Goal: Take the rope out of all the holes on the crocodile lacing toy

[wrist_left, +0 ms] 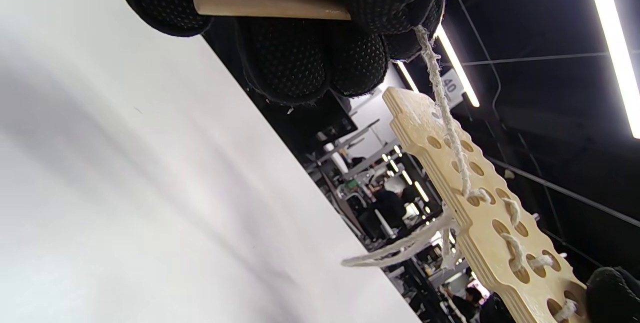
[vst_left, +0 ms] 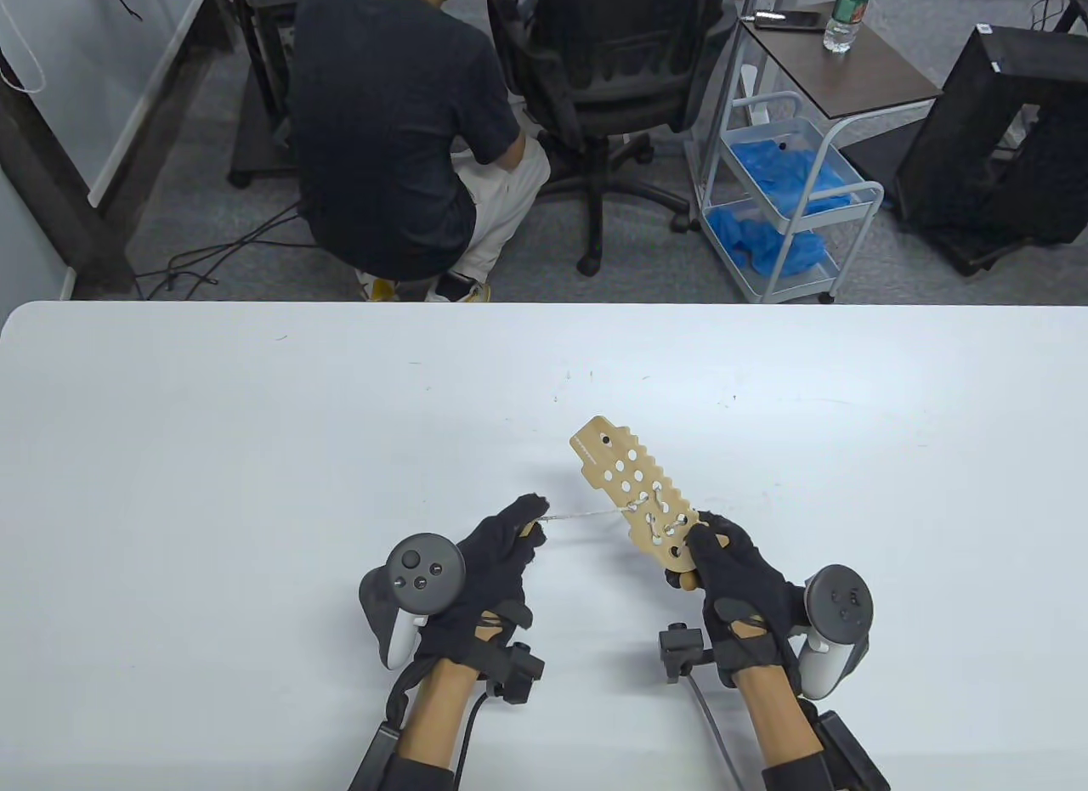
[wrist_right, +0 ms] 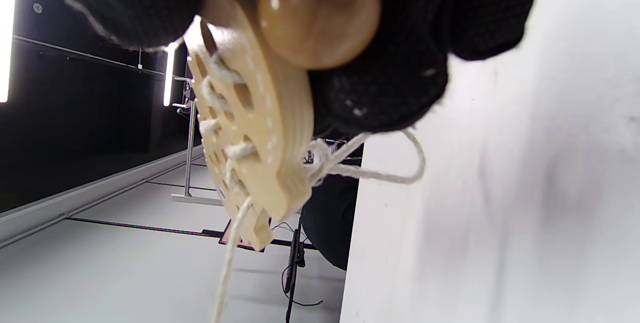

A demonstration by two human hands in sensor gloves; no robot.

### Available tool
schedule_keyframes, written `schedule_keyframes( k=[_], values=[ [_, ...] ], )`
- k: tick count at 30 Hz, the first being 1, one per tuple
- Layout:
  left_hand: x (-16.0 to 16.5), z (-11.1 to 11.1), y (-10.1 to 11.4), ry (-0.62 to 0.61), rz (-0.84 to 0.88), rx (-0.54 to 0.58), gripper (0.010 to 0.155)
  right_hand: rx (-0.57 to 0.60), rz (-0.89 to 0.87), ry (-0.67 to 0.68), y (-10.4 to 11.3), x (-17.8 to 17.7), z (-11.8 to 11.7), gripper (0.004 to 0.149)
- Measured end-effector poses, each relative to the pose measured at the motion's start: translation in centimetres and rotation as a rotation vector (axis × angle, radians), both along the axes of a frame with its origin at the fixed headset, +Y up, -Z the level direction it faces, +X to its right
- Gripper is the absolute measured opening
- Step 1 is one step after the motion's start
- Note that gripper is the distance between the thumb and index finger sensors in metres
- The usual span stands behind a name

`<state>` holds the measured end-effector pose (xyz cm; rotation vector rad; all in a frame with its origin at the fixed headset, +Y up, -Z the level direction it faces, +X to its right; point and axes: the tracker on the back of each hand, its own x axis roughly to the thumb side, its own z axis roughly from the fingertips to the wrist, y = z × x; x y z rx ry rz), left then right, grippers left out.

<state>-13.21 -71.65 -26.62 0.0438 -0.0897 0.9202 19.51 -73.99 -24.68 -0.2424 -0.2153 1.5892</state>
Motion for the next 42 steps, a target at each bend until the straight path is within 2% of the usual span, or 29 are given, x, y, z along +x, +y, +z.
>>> schedule_keyframes(
  k=[8,15,42],
  values=[
    [-1.0,-0.1,-0.3,0.083,-0.011,0.022,0.05,-0.038,-0.045,-0.012,-0.3,0.6,-0.2,0.049],
    [-1.5,-0.2,-0.4,0.106,-0.012,0.008,0.046,-0.07,-0.063,-0.031,-0.6,1.1,-0.3,0.049],
    [-4.4,-0.4,-1.0,0.257,0.078,-0.021,0.047,-0.144,-0.296,-0.116,-1.7,3.2,-0.1,0.049]
  ],
)
